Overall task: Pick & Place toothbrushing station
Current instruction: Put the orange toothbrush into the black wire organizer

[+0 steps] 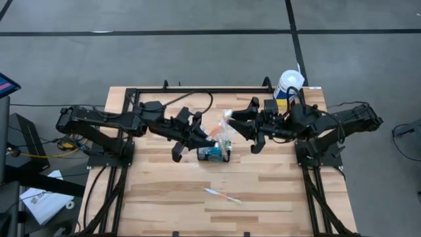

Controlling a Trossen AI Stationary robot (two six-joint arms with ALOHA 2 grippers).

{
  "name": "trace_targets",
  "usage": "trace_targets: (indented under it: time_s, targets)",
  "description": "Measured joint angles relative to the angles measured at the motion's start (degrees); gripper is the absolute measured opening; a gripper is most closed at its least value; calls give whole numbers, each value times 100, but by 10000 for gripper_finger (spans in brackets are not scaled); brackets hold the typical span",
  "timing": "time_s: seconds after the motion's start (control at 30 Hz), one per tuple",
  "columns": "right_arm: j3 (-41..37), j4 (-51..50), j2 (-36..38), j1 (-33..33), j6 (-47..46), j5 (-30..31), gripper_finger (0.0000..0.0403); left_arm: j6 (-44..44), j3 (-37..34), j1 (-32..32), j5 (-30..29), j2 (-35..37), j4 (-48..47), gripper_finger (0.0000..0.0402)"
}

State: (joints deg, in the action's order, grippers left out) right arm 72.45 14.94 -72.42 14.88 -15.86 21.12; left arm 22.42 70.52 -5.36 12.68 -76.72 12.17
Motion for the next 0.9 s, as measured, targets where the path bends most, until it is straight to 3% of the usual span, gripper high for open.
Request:
trace_targets:
  time_s: [0.9]
  targets:
    - [137,155,-4,-66,-211,-1071,165,196,-13,119,133,-117,96,13]
